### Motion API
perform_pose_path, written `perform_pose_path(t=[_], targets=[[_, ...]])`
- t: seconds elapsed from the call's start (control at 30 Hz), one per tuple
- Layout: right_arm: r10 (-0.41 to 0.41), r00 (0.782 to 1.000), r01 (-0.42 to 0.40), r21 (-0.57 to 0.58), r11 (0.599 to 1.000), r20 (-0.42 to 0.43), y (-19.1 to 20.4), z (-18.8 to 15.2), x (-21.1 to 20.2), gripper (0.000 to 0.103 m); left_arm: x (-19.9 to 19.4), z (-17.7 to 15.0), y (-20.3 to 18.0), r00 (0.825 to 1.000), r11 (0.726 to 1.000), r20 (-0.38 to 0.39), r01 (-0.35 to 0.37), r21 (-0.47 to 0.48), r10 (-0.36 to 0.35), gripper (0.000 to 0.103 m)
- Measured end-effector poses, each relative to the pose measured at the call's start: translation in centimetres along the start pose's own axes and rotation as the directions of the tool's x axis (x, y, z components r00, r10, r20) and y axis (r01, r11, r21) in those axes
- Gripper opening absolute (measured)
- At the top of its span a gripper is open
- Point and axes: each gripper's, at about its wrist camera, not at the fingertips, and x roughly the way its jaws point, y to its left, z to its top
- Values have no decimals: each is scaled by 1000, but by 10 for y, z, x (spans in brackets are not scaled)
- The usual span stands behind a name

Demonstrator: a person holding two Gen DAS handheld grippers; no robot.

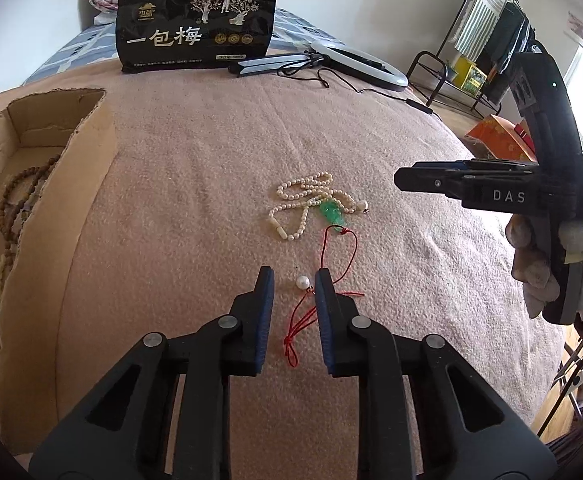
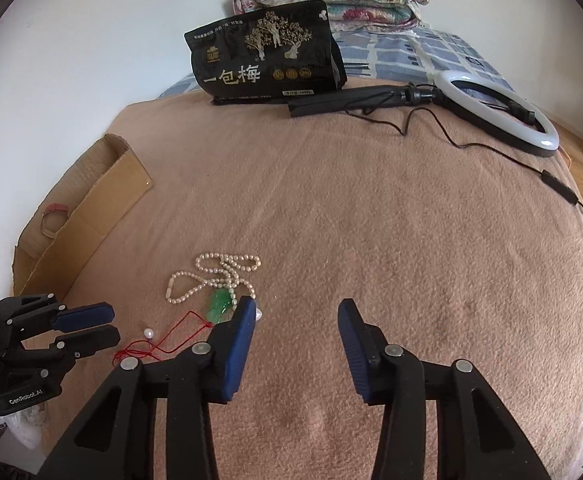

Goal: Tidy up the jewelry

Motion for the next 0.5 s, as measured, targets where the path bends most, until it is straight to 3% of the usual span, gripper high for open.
perform_pose_path(t=[0.17,0.5], targets=[[23,1000,-23,-8,1000,-2,3,-7,11,35,16,0,-5,1000,999,-17,-5,35,5,14],[28,999,-29,-72,997,-22,15,-21,28,29,30,-7,-9,999,998,-29,-17,59,19,14]])
